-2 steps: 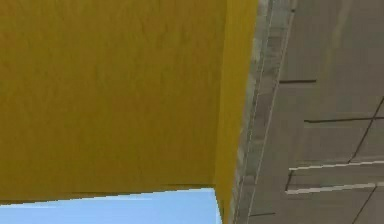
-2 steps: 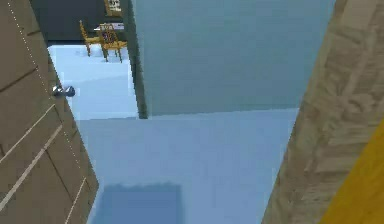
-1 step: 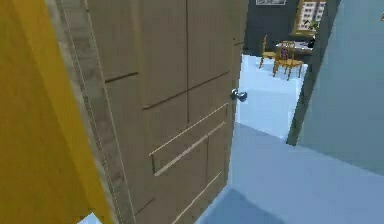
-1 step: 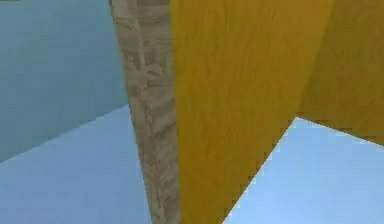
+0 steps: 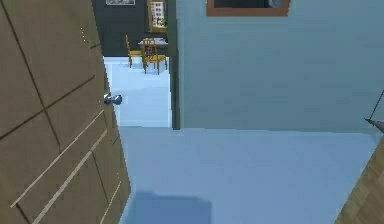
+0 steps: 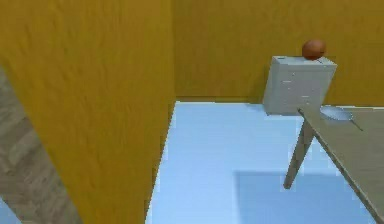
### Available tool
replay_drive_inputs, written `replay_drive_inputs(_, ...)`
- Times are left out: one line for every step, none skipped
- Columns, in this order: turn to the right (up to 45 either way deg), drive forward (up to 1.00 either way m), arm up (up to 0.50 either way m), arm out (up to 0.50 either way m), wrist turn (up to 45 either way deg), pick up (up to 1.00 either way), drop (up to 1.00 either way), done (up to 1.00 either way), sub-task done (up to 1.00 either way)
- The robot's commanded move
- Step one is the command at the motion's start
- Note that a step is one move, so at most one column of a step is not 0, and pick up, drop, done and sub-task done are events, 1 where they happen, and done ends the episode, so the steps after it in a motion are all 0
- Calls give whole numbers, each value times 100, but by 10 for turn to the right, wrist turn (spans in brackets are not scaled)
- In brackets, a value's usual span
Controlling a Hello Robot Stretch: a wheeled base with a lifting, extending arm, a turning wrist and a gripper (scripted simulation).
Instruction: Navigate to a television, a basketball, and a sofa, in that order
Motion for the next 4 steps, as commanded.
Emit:
replay_drive_inputs(0, 100, 0, 0, 0, 0, 0, 0, 0)
replay_drive_inputs(60, 0, 0, 0, 0, 0, 0, 0, 0)
replay_drive_inputs(0, 45, 0, 0, 0, 0, 0, 0, 0)
replay_drive_inputs(-450, 0, 0, 0, 0, 0, 0, 0, 0)
